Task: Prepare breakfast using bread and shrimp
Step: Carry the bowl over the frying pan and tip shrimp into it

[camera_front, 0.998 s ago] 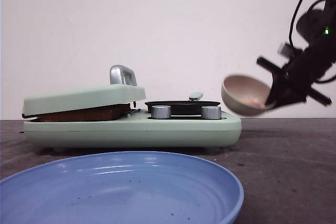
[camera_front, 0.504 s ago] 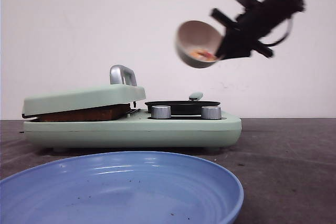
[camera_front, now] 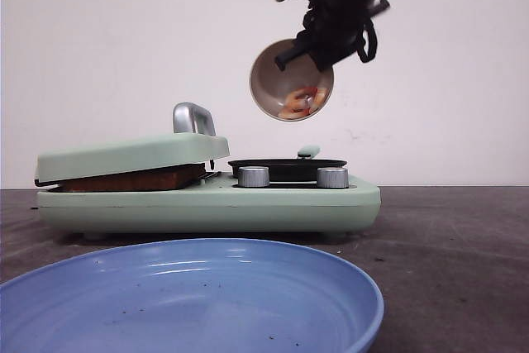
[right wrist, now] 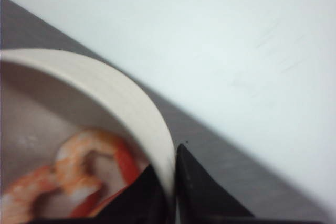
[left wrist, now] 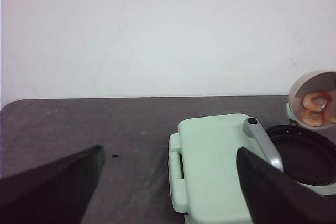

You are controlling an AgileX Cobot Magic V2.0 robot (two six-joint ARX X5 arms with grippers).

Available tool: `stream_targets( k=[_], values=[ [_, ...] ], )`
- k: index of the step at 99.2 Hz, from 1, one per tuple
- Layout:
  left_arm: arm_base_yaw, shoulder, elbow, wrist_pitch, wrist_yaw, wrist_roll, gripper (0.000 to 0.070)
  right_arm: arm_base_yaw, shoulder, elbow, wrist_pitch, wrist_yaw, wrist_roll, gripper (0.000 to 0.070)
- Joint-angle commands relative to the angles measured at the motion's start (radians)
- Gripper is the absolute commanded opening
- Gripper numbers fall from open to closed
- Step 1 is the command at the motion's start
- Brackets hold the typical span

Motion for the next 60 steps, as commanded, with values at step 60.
stream_targets(
  k=[60],
  values=[
    [-0.002,0.005,0.009,0.003,0.001,0.009,0.047,0.066,0.035,0.023,0.288,0.082,-0.41,0.0]
  ],
)
